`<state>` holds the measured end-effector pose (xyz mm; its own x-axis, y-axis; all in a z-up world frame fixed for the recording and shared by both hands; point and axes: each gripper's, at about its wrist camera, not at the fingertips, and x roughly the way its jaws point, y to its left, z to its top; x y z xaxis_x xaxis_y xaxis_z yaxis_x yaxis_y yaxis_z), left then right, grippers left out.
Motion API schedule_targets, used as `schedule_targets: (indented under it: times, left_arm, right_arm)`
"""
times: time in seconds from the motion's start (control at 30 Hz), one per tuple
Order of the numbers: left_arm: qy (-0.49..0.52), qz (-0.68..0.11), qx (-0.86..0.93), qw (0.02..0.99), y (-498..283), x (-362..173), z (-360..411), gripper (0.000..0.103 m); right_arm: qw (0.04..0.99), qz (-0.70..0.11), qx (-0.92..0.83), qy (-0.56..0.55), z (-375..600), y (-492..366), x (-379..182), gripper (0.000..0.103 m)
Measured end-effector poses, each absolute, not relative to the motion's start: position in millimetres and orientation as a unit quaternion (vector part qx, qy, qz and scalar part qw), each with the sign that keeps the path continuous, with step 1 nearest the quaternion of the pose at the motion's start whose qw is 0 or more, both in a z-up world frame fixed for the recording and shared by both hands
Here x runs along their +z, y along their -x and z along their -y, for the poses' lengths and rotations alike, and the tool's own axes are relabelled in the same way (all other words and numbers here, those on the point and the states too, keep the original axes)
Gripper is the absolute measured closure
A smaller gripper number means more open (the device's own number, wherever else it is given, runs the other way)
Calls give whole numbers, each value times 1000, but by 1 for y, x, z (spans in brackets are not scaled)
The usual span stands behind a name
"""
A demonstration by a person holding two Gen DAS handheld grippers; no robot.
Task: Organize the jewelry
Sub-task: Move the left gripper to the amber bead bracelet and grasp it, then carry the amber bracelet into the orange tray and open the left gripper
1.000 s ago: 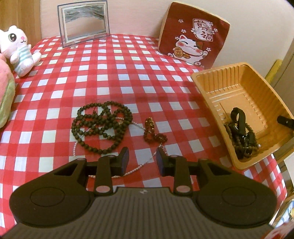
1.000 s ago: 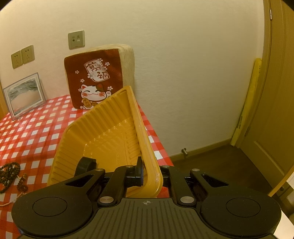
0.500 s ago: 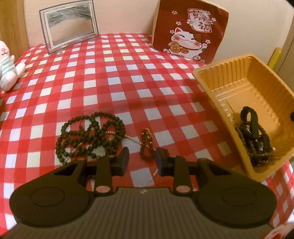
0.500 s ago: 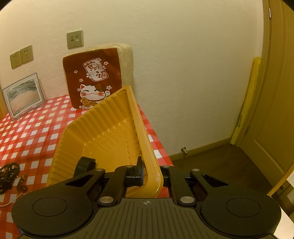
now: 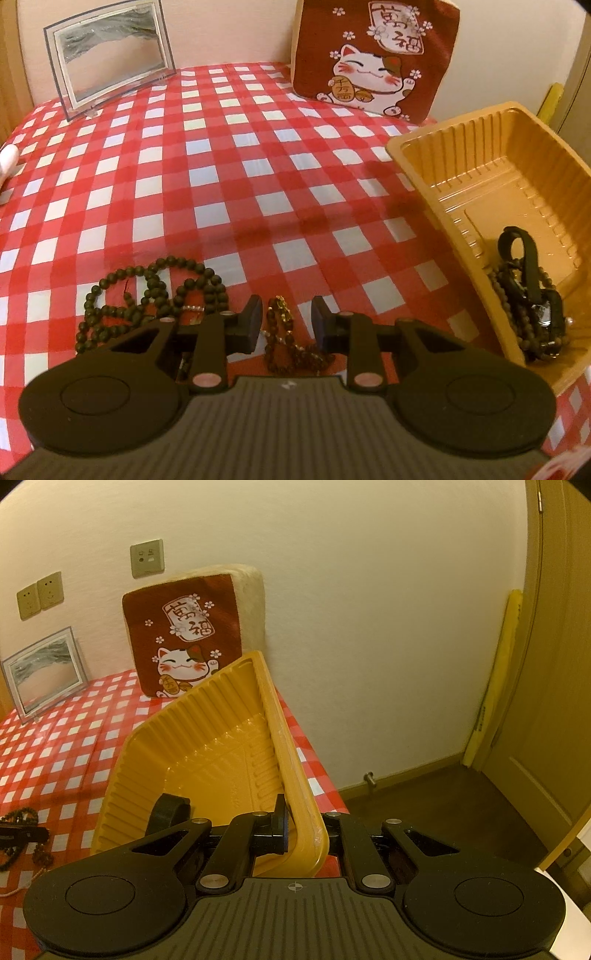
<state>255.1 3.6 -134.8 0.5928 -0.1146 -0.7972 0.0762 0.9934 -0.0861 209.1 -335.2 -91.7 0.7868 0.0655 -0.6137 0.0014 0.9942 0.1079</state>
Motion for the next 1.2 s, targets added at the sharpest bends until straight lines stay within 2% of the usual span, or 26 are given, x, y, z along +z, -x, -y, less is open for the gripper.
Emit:
schedule_targets:
  times: [0.23,0.27,0.43,1.2]
  left_arm:
    - [12,-452,-52,890,-262,-143,-3,86]
    - [9,-451,-53,891,-262,-143,-2,91]
    - [5,-441,-71,895,-257,-139,0,99]
    - [79,-356,-97,926,-213,-36,-34,101]
  right_arm:
    - [943,-328,16,-53,335,-211,-92,96]
    - [943,-328,16,-53,335,-211,-92,96]
    - [943,-328,16,-52,335,-210,-92,96]
    - [944,-323,19,-59,337,-208,-92,96]
